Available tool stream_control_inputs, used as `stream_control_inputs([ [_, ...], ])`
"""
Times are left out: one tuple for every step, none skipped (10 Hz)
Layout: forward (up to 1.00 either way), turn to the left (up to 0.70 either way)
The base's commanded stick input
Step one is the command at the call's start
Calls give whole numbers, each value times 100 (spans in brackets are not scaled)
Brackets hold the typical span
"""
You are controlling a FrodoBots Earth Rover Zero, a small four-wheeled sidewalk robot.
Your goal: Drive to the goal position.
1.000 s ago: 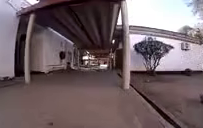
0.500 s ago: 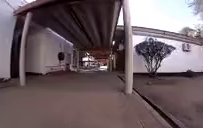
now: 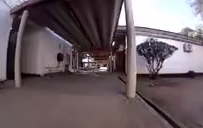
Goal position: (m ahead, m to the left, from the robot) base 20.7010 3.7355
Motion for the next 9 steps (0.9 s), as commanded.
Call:
stream_control_inputs([
  [50, 0],
  [50, 0],
  [50, 0],
  [50, 0],
  [50, 0],
  [50, 0],
  [50, 0],
  [50, 0],
  [50, 0],
])
